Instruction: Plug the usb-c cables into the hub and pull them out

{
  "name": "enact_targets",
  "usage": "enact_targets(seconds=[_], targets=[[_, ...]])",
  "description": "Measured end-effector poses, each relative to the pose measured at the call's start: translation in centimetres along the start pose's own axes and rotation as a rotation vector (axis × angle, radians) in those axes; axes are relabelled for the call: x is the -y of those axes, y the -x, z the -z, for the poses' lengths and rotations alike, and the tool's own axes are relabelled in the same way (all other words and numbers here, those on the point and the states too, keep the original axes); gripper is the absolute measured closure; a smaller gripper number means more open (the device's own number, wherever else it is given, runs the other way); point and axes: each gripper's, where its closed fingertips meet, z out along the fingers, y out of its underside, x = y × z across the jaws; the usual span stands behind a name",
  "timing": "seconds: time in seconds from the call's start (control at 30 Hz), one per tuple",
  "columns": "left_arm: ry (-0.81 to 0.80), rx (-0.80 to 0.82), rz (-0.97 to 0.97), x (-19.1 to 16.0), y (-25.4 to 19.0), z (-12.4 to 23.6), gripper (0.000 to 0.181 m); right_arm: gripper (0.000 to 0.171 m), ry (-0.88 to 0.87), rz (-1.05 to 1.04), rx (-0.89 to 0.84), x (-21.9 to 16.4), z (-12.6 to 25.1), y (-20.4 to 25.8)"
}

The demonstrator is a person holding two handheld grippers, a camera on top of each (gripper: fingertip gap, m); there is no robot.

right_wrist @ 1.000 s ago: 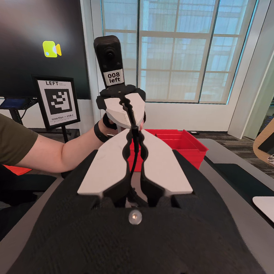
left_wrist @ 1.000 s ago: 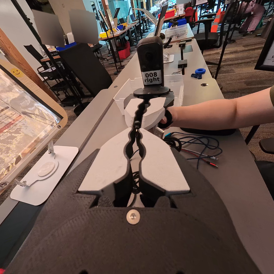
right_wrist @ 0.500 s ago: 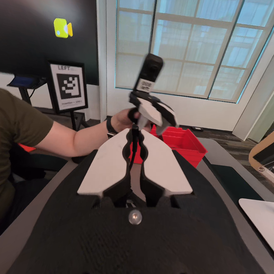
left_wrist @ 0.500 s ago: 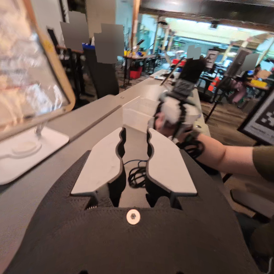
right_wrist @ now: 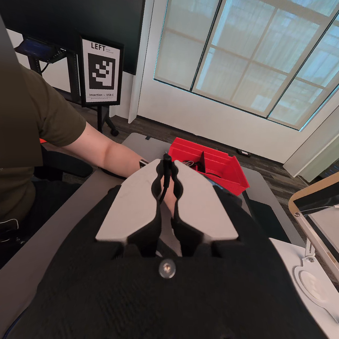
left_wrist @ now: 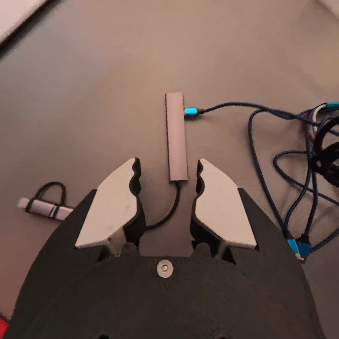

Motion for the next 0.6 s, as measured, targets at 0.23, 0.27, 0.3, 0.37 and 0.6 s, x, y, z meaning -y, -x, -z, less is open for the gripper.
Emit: enact_targets(seconds=[0.23, 0.27, 0.3, 0.37, 0.6], targets=[[0.151, 0.023, -0.072, -1.4, 0.1, -1.9, 0.137, 0.163, 0.002, 0.019, 0.011, 0.1, -0.3, 0.2], [0.157, -0.019, -0.091, -1.4, -0.6, -1.9, 0.159, 0.163, 0.003, 0.023, 0.011, 0.1, -0.3, 0.3], [0.164, -0.024, -0.098, -1.3, -0.8, -2.0, 0.159, 0.163, 0.003, 0.028, 0.009, 0.2, -0.3, 0.3], [0.187, -0.022, -0.097, -1.3, -0.8, -2.0, 0.159, 0.163, -0.004, 0.035, 0.009, 0.4, -0.2, 0.4], [0.231, -0.018, -0.131, -1.1, -1.5, -2.2, 0.151, 0.163, -0.015, 0.04, 0.01, 0.6, -0.1, 0.3]])
